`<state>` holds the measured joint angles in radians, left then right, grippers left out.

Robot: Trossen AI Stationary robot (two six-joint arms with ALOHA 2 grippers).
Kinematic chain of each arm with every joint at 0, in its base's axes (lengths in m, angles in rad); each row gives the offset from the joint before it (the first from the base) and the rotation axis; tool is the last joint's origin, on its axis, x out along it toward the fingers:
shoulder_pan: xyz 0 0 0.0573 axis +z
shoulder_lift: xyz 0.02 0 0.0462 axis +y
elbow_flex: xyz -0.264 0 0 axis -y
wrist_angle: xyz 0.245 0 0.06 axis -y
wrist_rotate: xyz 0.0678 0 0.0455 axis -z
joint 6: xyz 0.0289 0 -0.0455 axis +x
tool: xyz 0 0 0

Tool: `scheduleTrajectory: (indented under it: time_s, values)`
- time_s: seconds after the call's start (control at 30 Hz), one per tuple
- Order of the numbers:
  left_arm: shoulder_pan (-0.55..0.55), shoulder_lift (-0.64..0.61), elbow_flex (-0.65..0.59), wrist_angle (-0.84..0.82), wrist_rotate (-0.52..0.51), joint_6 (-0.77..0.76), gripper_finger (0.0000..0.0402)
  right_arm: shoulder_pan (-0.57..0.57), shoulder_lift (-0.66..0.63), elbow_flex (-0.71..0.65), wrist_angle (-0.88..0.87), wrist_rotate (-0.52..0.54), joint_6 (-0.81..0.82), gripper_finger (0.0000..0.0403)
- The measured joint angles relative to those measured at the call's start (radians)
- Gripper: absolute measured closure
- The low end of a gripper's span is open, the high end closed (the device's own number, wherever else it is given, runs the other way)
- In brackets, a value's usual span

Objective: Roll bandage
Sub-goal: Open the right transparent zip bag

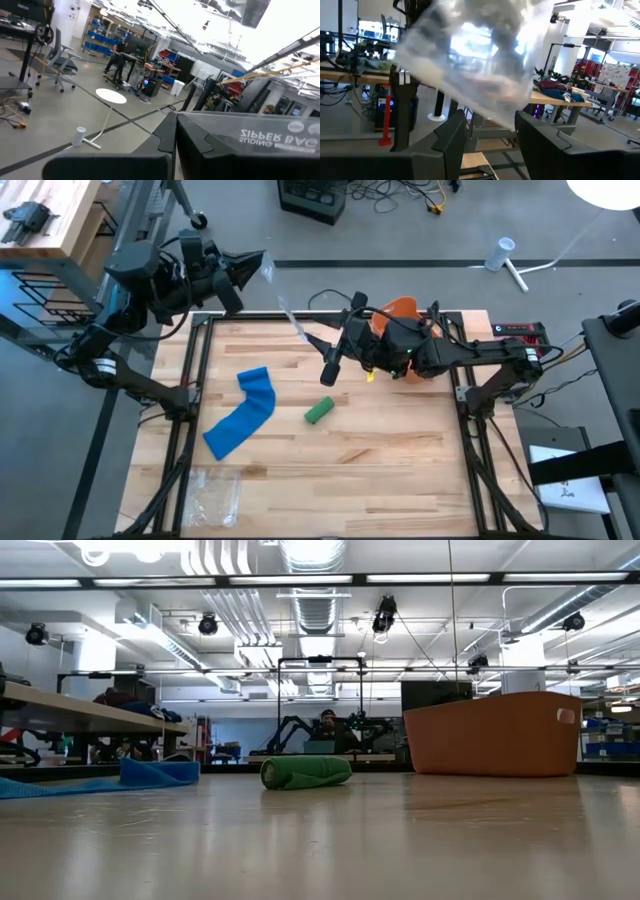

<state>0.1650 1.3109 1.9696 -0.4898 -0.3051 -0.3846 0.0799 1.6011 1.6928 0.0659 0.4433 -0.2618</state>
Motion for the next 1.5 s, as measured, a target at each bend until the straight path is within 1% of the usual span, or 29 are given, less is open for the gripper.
scheduleTrajectory:
  time_s: [0.1,0.17,0.23,0.3,0.4,0.5,0.57,0.67,0.73,0.83,0.87,0.9,0.97,1.07,1.2,1.27,1.33,1.43,1.5]
  values:
    - [0.000,0.002,-0.001,0.018,-0.001,-0.008,0.0401,0.000,0.015,-0.005,-0.010,0.005,-0.001,0.0238]
    - [0.000,0.004,-0.001,0.026,0.000,-0.016,0.0401,0.000,0.039,-0.002,0.046,0.007,-0.001,0.0239]
    - [0.000,0.006,-0.001,0.026,0.000,-0.020,0.0401,0.000,0.044,-0.005,0.081,0.044,-0.002,0.0239]
    - [0.000,0.008,-0.001,0.025,0.000,-0.021,0.0401,0.000,0.063,-0.003,0.167,0.064,-0.009,0.0240]
    - [0.000,0.008,-0.001,0.025,-0.001,-0.021,0.0401,0.000,0.067,-0.002,0.242,0.074,-0.020,0.0240]
    - [0.000,0.007,-0.001,0.026,0.000,-0.021,0.0401,0.000,0.067,-0.002,0.265,0.056,-0.023,0.0241]
    - [0.000,0.009,-0.001,0.026,0.000,-0.016,0.0401,0.001,0.067,-0.002,0.260,0.079,-0.006,0.0248]
    - [0.000,0.009,-0.001,0.024,0.000,-0.011,0.0401,0.000,0.067,-0.002,0.246,0.114,0.019,0.0278]
    - [0.000,0.009,-0.001,0.026,0.000,0.005,0.0401,0.000,0.064,-0.002,0.234,0.117,0.040,0.0315]
    - [0.000,0.009,-0.001,0.022,0.000,0.035,0.0401,0.000,0.060,-0.002,0.211,0.117,0.071,0.0381]
    - [0.000,0.009,-0.001,0.019,0.000,0.053,0.0401,0.001,0.057,-0.002,0.199,0.117,0.073,0.0391]
    - [0.000,0.009,-0.001,0.016,0.001,0.073,0.0401,0.001,0.053,0.002,0.175,0.124,0.078,0.0393]
    - [0.000,0.009,-0.001,0.007,0.008,0.118,0.0402,0.000,0.045,0.021,0.109,0.150,0.102,0.0393]
    - [0.000,0.008,-0.001,-0.009,0.024,0.210,0.0396,0.000,0.021,0.061,-0.051,0.160,0.155,0.0399]
    - [0.000,-0.004,-0.002,-0.066,0.027,0.344,0.0369,0.000,-0.010,0.134,-0.319,0.152,0.277,0.0400]
    - [0.000,-0.011,-0.002,-0.115,0.027,0.390,0.0350,0.000,-0.020,0.184,-0.509,0.138,0.353,0.0401]
    - [0.005,-0.016,-0.002,-0.172,0.027,0.427,0.0328,0.000,-0.021,0.246,-0.705,0.098,0.427,0.0401]
    - [0.009,-0.017,-0.002,-0.261,0.027,0.439,0.0292,-0.004,-0.019,0.323,-0.991,0.046,0.534,0.0401]
    - [0.009,-0.014,-0.002,-0.300,0.028,0.440,0.0268,-0.004,-0.019,0.347,-1.134,0.013,0.598,0.0400]
